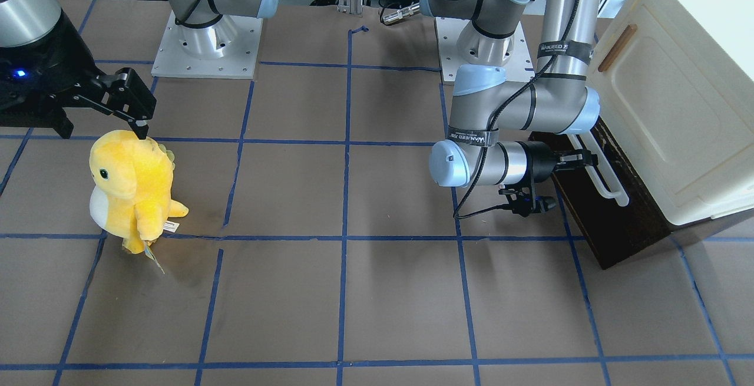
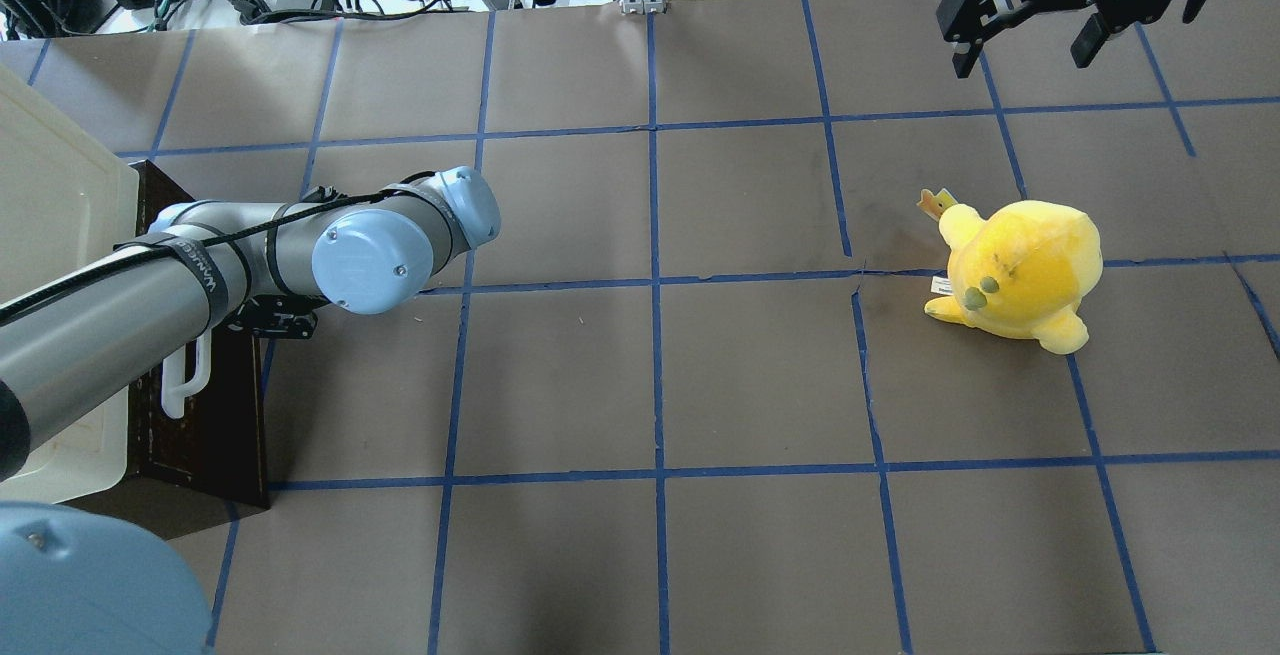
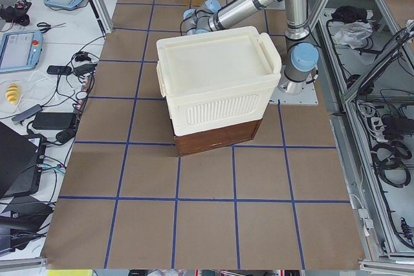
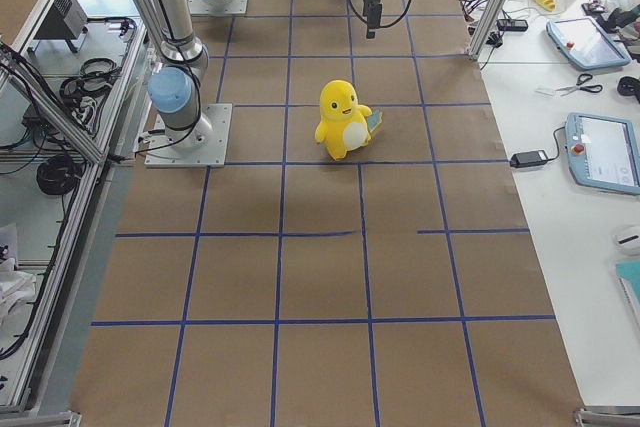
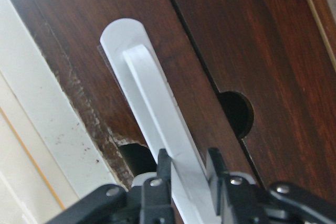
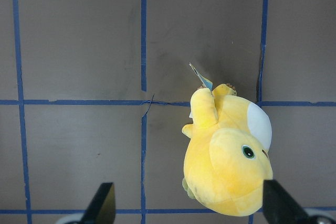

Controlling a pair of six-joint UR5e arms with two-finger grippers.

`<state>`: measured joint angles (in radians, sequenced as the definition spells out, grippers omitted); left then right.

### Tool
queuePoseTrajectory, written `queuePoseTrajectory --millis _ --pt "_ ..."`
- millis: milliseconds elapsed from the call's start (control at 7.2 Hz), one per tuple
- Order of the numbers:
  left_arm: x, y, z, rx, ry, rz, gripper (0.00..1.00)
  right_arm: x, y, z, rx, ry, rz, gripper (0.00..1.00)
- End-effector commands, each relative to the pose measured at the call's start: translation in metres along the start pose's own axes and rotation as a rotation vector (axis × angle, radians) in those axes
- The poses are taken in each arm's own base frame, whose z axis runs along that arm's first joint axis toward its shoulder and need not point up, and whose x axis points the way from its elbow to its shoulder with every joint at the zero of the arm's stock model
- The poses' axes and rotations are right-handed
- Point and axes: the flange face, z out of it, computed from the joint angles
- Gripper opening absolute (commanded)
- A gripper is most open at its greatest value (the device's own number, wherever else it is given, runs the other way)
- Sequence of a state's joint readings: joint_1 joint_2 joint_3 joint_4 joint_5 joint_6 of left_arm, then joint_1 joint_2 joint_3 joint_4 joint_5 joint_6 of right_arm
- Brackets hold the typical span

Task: Pull drawer sideways
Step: 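Pull the handle with the left gripper, drawing the drawer outward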

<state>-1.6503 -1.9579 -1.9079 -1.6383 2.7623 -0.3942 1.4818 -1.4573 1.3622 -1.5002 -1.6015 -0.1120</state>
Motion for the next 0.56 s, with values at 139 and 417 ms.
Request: queuePoseTrajectory --millis 139,417 --pt "0.0012 -0.0010 -0.0032 0.005 -0.001 0.001 0.10 0.0000 0.0000 0.0000 0.000 0.000 0.000 1.00" --pt "0.0046 0.0003 -0.0092 0.016 -0.006 0.006 0.08 0.0000 0.0000 0.0000 0.000 0.000 0.000 1.00"
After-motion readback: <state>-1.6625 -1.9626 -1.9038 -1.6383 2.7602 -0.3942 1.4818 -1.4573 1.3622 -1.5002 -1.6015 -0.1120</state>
